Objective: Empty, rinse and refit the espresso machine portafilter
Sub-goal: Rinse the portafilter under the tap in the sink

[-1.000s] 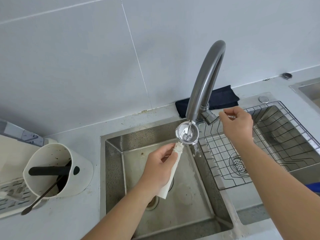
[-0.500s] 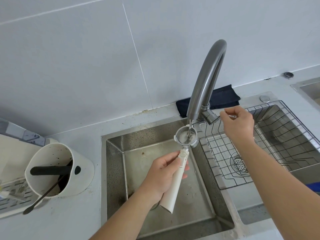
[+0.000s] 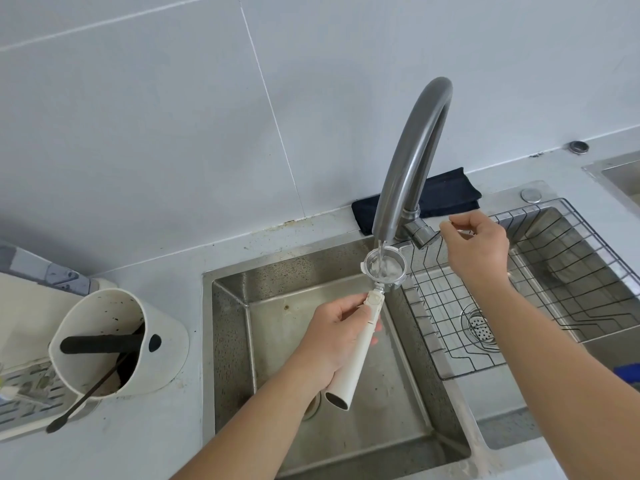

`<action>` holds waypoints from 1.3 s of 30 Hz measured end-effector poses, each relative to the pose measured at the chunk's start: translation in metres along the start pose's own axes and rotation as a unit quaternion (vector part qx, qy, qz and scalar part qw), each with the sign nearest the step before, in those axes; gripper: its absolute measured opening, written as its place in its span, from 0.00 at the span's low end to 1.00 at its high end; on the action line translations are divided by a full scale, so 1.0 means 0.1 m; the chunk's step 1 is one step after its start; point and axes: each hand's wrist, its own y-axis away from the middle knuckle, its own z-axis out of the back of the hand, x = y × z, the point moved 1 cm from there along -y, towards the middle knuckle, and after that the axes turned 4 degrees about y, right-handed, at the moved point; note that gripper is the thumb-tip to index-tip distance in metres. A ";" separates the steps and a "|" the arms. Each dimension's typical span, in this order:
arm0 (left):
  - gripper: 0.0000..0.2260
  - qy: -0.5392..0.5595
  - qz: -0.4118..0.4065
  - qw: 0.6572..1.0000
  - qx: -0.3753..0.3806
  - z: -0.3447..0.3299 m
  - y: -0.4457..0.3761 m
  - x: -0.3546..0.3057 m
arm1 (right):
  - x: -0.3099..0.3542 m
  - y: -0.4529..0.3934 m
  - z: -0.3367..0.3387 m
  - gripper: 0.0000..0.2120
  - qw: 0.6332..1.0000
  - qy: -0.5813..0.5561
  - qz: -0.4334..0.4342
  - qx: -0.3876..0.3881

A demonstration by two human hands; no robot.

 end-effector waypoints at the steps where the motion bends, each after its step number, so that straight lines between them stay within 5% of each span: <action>1: 0.04 0.003 0.005 1.000 0.000 -0.01 -0.01 0.00 | 0.00 0.00 0.00 0.05 1.000 -0.001 0.000 0.000; 26: 0.08 0.267 0.074 0.960 -0.026 -0.36 -0.48 -0.44 | 0.00 -0.02 0.01 0.05 1.000 0.006 0.003 -0.001; 39: 0.12 0.277 0.125 0.953 -0.016 -0.38 -0.43 -0.43 | -0.02 -0.03 0.02 0.05 1.000 0.005 0.001 0.002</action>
